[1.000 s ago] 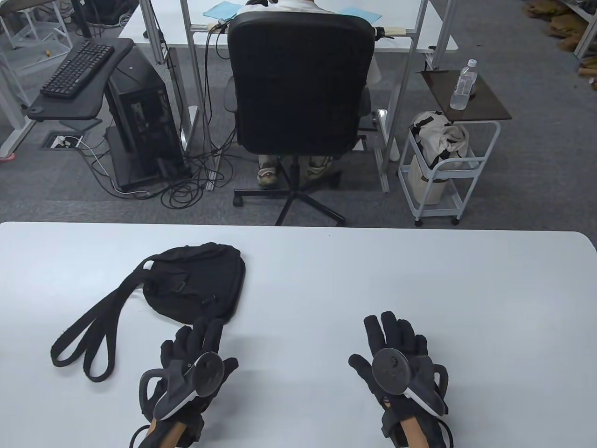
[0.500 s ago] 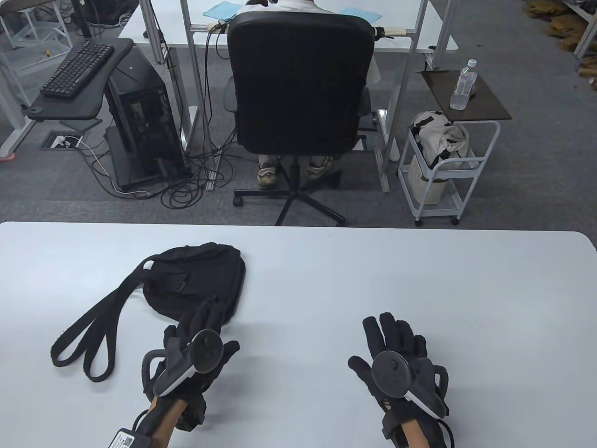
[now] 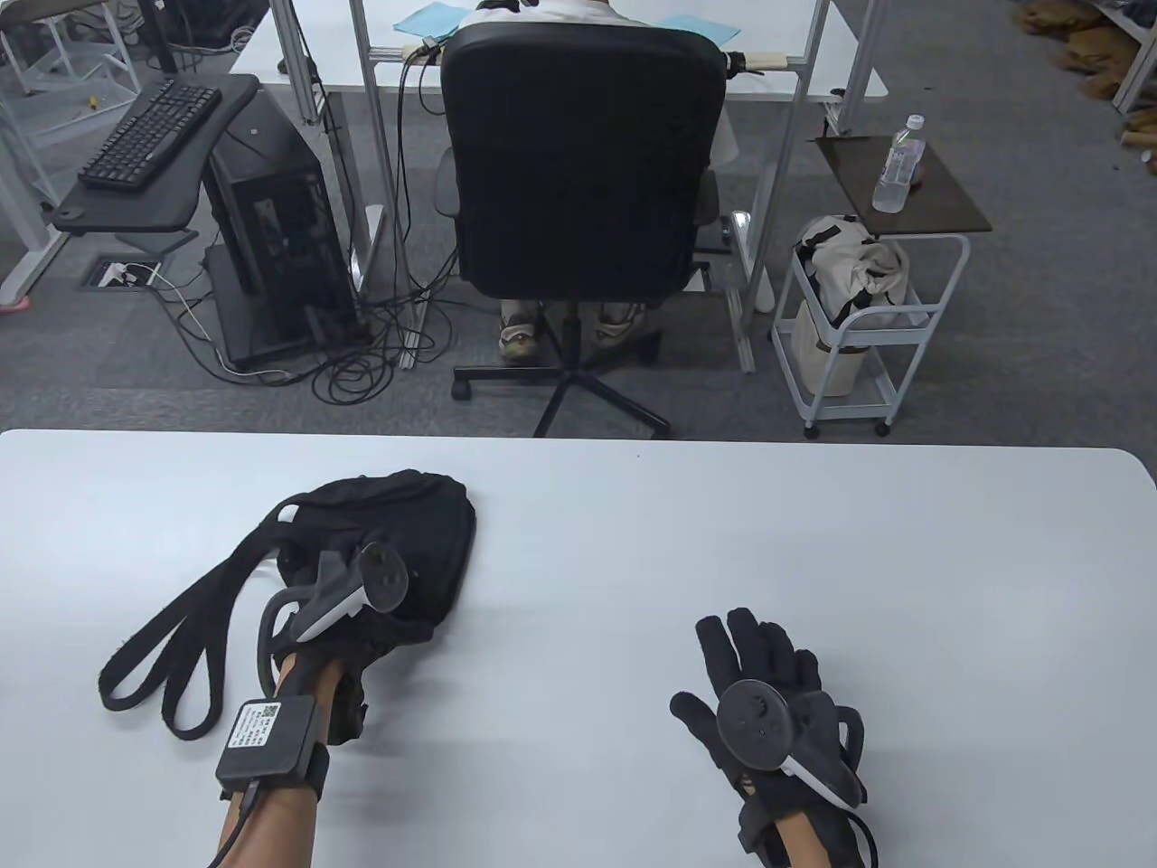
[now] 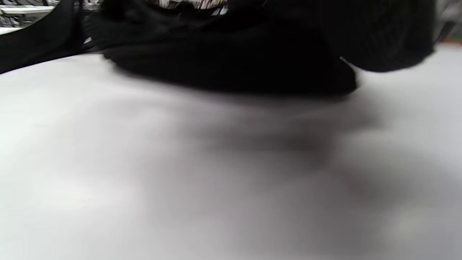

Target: Pull shoulder strap to tighten

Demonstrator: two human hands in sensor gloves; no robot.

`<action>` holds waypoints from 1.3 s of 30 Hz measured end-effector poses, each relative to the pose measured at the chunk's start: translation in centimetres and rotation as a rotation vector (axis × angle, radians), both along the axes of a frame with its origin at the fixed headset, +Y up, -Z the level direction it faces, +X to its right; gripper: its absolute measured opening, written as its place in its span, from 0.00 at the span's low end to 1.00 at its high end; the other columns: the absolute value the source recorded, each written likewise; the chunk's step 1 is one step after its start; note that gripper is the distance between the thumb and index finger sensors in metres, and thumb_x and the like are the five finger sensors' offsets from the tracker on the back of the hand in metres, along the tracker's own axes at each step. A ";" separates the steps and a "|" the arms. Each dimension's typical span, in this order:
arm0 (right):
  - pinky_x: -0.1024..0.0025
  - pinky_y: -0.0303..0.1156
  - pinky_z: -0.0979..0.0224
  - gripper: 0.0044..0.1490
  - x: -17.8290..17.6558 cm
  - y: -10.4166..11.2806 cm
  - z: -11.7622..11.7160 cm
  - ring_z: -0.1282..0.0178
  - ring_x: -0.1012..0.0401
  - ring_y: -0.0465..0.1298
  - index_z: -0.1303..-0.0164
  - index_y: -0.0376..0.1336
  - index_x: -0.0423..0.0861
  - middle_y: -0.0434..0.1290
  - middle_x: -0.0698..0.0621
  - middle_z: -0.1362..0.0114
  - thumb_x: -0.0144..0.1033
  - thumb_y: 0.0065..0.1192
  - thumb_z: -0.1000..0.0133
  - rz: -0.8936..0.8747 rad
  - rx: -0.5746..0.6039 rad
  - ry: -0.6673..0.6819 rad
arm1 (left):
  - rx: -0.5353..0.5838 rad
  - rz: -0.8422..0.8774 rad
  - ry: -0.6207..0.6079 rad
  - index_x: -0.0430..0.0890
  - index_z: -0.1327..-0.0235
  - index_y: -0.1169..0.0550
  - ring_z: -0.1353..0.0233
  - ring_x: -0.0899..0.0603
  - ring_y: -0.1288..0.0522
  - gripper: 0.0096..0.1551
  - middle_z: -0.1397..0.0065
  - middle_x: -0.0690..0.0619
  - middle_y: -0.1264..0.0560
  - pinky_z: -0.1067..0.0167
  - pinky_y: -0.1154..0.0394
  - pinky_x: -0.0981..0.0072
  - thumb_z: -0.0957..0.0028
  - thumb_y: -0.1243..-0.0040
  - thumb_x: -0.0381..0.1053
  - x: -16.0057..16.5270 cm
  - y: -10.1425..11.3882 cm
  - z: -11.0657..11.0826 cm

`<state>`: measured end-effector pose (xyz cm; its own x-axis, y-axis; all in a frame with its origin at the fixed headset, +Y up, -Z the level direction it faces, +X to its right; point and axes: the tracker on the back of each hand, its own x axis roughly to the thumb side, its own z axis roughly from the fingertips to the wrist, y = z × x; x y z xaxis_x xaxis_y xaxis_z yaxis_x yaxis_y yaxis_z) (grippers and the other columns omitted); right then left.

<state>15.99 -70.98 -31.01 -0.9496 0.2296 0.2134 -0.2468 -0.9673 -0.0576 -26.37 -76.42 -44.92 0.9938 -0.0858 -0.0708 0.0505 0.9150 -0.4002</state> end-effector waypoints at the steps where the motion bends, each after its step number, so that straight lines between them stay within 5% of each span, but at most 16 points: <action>1: 0.25 0.46 0.24 0.52 -0.1 -0.1 -0.1 0.17 0.32 0.50 0.14 0.45 0.48 0.45 0.36 0.11 0.58 0.55 0.44 -0.004 -0.006 0.004 | 0.000 -0.056 0.015 0.70 0.26 0.70 0.10 0.40 0.74 0.69 0.13 0.67 0.75 0.18 0.64 0.28 0.65 0.39 0.75 -0.5 -0.5 -0.4; 5: 0.25 0.45 0.24 0.52 -0.4 0.0 -0.2 0.16 0.32 0.47 0.13 0.44 0.49 0.44 0.37 0.11 0.58 0.55 0.44 0.005 -0.014 0.011 | -0.026 -0.051 0.045 0.73 0.23 0.59 0.07 0.42 0.59 0.59 0.11 0.71 0.65 0.16 0.54 0.31 0.64 0.44 0.73 -1.3 -1.7 -0.9; 7: 0.25 0.44 0.24 0.51 -0.5 0.0 -0.3 0.16 0.32 0.47 0.13 0.45 0.49 0.44 0.37 0.11 0.58 0.55 0.44 -0.003 -0.009 0.013 | 0.107 -0.043 0.064 0.73 0.23 0.49 0.08 0.44 0.48 0.47 0.11 0.73 0.56 0.19 0.43 0.35 0.54 0.41 0.66 -1.1 -1.4 -0.9; 14: 0.25 0.45 0.24 0.51 -0.8 0.1 0.0 0.16 0.32 0.48 0.14 0.45 0.48 0.45 0.37 0.11 0.58 0.55 0.44 0.007 0.000 0.038 | 0.186 0.004 0.045 0.66 0.27 0.35 0.20 0.37 0.29 0.31 0.17 0.69 0.36 0.29 0.27 0.43 0.46 0.44 0.56 -0.5 0.1 -0.5; 21: 0.25 0.45 0.24 0.51 -0.5 0.5 0.0 0.16 0.32 0.48 0.14 0.45 0.48 0.45 0.37 0.11 0.58 0.55 0.44 -0.021 0.008 0.036 | 0.327 0.074 0.116 0.63 0.27 0.34 0.23 0.37 0.26 0.29 0.19 0.65 0.32 0.33 0.24 0.45 0.45 0.47 0.55 -1.2 1.7 0.0; 39: 0.25 0.46 0.24 0.50 0.8 1.6 0.5 0.17 0.32 0.49 0.14 0.46 0.48 0.47 0.37 0.11 0.58 0.55 0.44 -0.069 0.052 0.008 | 0.670 0.055 0.164 0.61 0.26 0.33 0.24 0.41 0.25 0.29 0.21 0.61 0.31 0.34 0.22 0.48 0.43 0.47 0.55 -0.3 13.9 3.3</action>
